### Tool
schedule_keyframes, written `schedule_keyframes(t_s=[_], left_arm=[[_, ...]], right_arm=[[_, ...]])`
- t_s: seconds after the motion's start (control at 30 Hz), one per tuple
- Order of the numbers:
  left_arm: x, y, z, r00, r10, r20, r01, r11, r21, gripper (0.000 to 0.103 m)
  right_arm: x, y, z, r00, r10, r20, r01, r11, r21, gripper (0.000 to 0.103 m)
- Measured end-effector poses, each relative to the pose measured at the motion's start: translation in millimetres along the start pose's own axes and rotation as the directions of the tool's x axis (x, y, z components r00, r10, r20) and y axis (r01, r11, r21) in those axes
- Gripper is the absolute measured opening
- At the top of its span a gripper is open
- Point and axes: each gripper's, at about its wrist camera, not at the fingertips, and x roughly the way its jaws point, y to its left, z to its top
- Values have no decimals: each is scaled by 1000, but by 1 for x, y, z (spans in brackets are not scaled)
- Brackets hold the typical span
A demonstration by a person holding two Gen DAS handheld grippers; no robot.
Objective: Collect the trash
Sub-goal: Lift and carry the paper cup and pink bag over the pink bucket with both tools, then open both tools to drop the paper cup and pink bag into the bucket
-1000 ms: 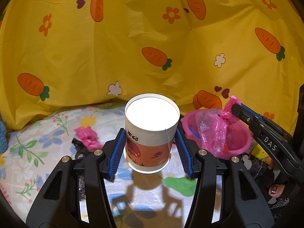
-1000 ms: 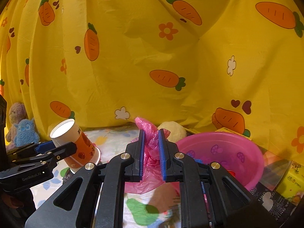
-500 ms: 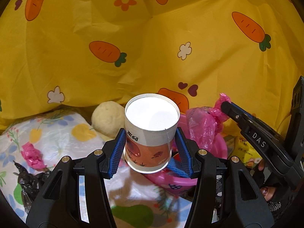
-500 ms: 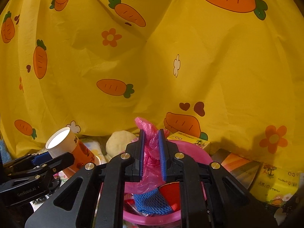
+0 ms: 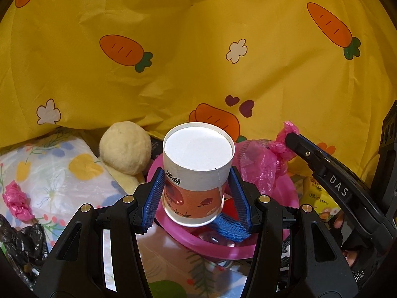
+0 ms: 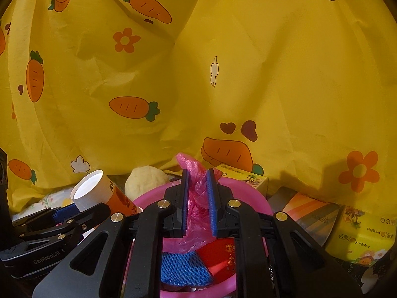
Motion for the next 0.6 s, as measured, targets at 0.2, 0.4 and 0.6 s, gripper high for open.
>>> schedule_keyframes(t_s=[0.2, 0.4, 0.6], left_arm=[[8, -4, 0, 1000, -20, -2, 20, 1000, -3, 52], [15, -2, -3, 999, -34, -11, 34, 999, -18, 52], [23, -1, -5, 999, -35, -24, 34, 999, -34, 52]], right_arm=[[5, 0, -2, 1000, -14, -5, 14, 1000, 3, 15], [10, 1, -4, 1000, -26, -13, 26, 1000, -2, 15], [13, 1, -5, 999, -34, -19, 34, 999, -3, 15]])
